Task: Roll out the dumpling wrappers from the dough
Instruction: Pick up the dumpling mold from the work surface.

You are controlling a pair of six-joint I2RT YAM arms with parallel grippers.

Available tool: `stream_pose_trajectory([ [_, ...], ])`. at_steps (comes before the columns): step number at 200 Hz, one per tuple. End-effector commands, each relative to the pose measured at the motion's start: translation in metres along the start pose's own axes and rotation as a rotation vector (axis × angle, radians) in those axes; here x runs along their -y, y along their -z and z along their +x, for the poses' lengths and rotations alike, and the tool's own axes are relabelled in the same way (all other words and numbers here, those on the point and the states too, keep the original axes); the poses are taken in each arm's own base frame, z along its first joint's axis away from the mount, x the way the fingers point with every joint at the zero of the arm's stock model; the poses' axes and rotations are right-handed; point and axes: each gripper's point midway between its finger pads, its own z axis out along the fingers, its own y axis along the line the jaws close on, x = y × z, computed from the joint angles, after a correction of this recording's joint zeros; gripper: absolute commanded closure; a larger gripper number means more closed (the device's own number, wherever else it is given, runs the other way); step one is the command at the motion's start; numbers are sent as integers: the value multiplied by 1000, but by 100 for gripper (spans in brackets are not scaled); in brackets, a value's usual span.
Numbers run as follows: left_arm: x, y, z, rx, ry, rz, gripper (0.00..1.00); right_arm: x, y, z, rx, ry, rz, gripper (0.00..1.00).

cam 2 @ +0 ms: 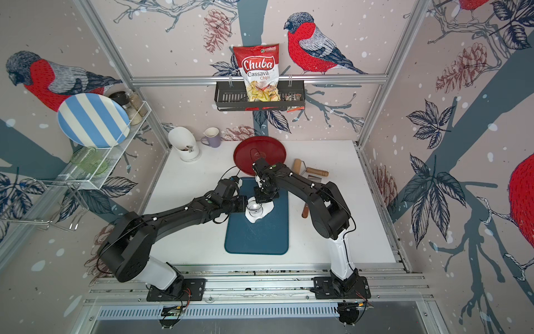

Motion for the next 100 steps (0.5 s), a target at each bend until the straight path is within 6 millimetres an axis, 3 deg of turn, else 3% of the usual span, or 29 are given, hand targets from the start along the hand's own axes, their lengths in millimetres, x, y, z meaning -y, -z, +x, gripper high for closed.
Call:
stream_pose_trajectory([
  [1, -22, 6, 25, -97, -6, -99, 85, 19, 12, -15, 76, -19, 122, 100],
  [22, -20, 13, 18, -73, -8, -98, 76, 16, 16, -19, 88, -11, 123, 100],
  [83, -20, 36, -1, 9, 1, -117, 64, 8, 30, -32, 130, -3, 122, 100],
  [100, -25, 46, -6, 40, 12, -130, 55, 9, 31, -35, 138, -8, 122, 100],
])
